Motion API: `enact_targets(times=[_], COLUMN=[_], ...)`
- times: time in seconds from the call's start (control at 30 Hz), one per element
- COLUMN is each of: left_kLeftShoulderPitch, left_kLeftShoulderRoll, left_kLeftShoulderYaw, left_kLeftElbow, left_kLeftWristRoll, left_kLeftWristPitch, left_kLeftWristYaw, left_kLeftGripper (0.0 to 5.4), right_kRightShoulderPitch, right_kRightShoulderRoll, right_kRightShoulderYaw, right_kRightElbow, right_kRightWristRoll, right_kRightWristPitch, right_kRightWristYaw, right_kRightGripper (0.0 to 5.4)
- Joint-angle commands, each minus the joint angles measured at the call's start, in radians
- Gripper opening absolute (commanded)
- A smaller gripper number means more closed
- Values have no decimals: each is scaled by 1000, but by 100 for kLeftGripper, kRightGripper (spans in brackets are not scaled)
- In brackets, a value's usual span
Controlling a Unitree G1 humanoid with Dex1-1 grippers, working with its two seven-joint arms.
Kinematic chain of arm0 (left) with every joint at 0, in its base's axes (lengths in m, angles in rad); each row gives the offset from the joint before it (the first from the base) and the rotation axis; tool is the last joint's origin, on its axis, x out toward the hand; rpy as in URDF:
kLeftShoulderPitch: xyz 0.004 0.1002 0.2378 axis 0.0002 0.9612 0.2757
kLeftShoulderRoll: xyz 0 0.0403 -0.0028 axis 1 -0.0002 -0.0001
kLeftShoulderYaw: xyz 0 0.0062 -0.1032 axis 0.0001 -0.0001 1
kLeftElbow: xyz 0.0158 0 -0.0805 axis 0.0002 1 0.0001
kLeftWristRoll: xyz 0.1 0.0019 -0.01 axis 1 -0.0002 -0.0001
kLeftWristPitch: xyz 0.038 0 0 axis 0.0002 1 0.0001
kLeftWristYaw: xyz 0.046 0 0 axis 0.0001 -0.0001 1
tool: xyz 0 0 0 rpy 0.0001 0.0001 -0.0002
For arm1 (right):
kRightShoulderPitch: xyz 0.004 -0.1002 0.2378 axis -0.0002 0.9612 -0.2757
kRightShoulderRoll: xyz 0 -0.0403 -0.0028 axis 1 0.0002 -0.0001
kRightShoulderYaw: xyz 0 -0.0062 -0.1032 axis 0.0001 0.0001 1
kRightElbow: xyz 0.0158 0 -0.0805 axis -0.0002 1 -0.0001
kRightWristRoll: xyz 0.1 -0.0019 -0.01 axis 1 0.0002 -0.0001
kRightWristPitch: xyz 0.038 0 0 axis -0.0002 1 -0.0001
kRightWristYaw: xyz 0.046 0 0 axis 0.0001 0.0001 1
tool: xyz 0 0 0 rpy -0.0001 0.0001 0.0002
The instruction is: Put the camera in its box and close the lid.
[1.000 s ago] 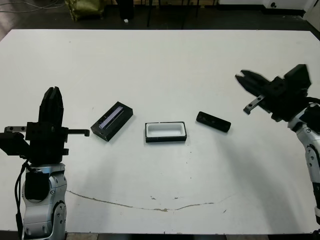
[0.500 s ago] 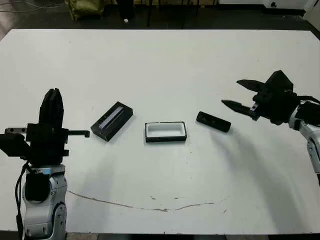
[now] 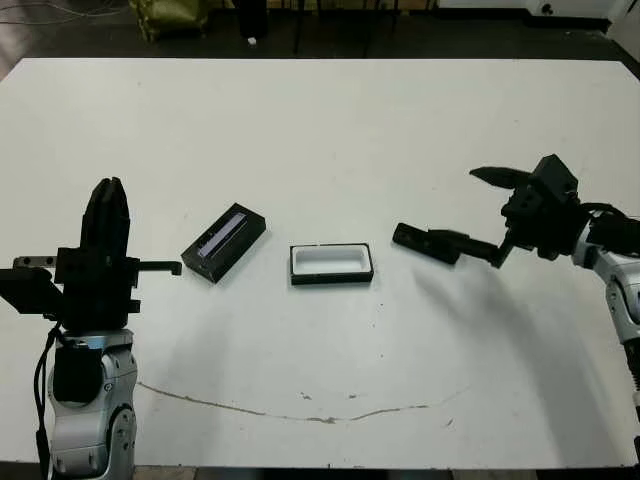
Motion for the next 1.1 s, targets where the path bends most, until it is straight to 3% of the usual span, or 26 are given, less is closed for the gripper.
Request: enact_targets(times=[0.03, 0.2, 0.37, 0.9, 1.03, 1.1], left_kLeftShoulderPitch=[13, 16, 11, 13, 13, 12], left_kLeftShoulderRoll=[-1, 0, 4, -1, -1, -1], left_kLeftShoulderYaw=[0, -2, 0, 0, 1, 2], left_kLeftElbow=[15, 11, 23, 13, 17, 20], left_kLeftWristRoll=[-12, 3, -5, 7, 9, 1], left_kLeftWristPitch=[13, 15, 5, 13, 8, 8], left_kLeftWristYaw=[-4, 6, -6, 5, 4, -1], left_kLeftGripper=[0, 0, 0, 0, 0, 0], right_kRightShoulderPitch=[-13, -33, -25, -18, -14, -17], right_kRightShoulderRoll=[22, 29, 20, 24, 27, 31], right_kRightShoulderYaw=[1, 4, 15, 58, 61, 61], right_kRightElbow=[68, 125, 118, 110, 104, 125], right_kRightWristRoll=[29, 47, 22, -29, -32, -31], right_kRightWristPitch=[-23, -16, -33, 20, 59, 43], right_kRightWristYaw=[59, 120, 116, 98, 90, 106], right_kRightGripper=[537, 537, 537, 537, 479, 450])
